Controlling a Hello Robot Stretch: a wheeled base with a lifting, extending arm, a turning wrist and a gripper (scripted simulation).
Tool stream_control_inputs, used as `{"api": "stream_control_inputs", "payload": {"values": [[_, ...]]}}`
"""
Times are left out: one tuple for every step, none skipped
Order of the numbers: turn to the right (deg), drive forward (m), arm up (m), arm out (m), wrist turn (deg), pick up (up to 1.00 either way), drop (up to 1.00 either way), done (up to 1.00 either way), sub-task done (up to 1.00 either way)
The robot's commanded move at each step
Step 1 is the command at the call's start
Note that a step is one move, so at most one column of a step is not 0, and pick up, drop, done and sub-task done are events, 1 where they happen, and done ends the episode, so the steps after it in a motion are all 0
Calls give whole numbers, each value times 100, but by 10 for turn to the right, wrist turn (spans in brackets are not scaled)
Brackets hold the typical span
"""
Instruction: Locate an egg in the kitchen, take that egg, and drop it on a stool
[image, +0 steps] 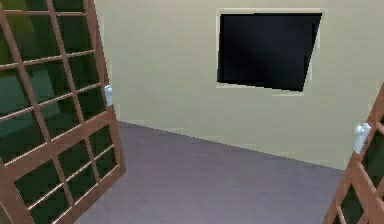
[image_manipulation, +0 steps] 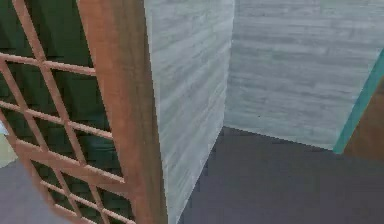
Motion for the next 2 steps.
{"api": "stream_control_inputs", "payload": {"values": [[0, 100, 0, 0, 0, 0, 0, 0, 0], [60, 0, 0, 0, 0, 0, 0, 0, 0]]}}
